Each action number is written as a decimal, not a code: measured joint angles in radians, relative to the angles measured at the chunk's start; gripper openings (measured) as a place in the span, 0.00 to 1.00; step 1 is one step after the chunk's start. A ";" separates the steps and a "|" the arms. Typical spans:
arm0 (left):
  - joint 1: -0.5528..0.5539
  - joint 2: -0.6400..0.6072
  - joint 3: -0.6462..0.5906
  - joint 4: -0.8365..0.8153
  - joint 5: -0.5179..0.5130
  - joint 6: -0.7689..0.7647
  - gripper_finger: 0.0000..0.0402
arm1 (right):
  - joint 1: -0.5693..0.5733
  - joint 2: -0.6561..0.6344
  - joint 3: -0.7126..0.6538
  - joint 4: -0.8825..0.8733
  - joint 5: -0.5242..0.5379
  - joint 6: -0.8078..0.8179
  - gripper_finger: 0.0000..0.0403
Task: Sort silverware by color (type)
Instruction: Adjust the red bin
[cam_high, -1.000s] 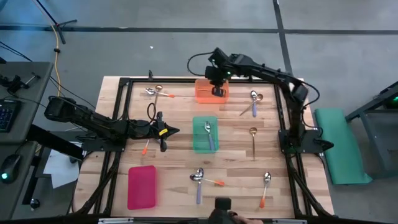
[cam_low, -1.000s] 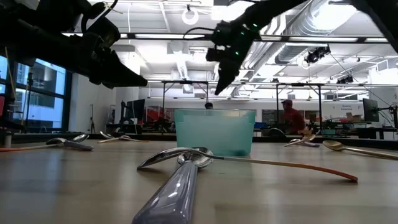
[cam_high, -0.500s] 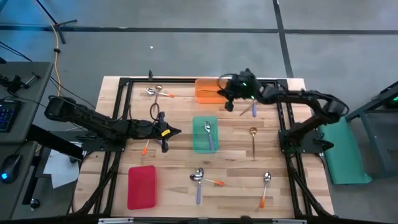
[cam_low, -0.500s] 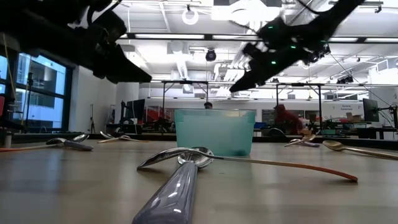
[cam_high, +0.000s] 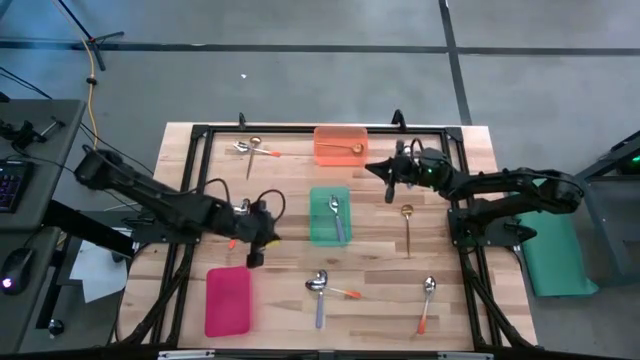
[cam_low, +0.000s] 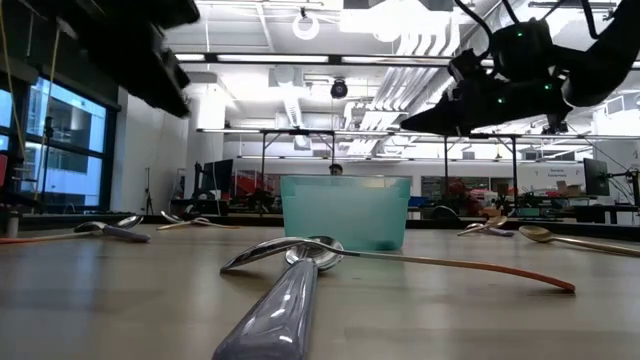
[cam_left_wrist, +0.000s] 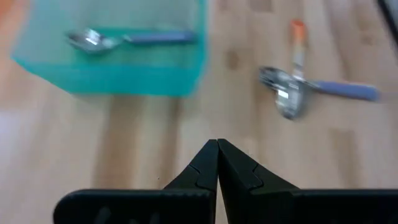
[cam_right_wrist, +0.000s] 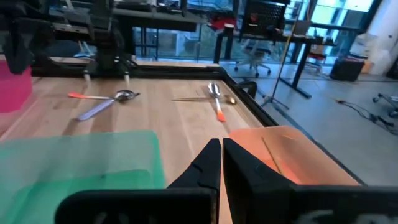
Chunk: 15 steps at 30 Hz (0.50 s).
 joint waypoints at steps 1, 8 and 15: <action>-0.023 0.000 0.018 -0.035 0.005 -0.029 0.00 | 0.001 0.000 0.000 0.000 0.000 0.001 0.00; -0.170 0.000 0.075 -0.205 0.058 -0.258 0.00 | 0.000 0.000 0.000 0.000 0.003 0.008 0.00; -0.285 0.037 0.075 -0.250 0.122 -0.449 0.00 | -0.001 0.000 0.000 -0.004 0.003 0.031 0.00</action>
